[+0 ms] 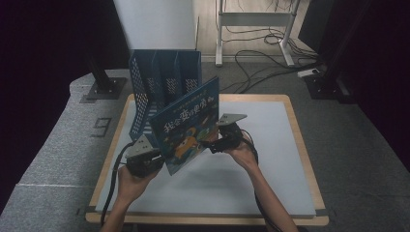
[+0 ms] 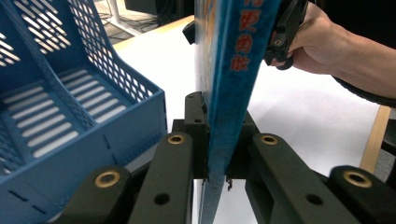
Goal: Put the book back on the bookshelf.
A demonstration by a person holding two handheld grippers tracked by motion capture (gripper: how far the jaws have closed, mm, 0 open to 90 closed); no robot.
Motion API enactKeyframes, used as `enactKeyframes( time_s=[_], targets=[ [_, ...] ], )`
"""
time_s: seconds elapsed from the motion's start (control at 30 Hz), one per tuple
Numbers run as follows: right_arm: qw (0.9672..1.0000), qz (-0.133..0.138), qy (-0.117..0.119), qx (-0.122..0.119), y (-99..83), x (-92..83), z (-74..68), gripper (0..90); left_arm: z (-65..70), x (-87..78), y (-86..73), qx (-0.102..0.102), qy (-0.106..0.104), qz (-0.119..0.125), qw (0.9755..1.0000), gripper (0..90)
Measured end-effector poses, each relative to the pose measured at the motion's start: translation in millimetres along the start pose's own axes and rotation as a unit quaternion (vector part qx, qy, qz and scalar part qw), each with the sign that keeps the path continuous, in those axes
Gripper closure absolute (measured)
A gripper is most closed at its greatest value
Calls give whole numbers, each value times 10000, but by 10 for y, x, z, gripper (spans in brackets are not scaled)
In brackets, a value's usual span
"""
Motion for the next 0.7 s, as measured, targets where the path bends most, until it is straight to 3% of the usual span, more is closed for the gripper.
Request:
enactKeyframes(
  time_s=[0.37,0.7],
  targets=[
    [9997,170,87,-128,342,37,-36,63,-85,-219,154,45,212,116,9997,827],
    [9989,314,274,-191,553,222,-70,61,-202,-387,189,43,458,134,9989,828]
  ],
)
Point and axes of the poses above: each handheld gripper's, and its own axes: x roughly forward along the jaws, y roughly out of its top, z roughly to its right, the point moved 3 cm from there along x, roughly forward along the jaws
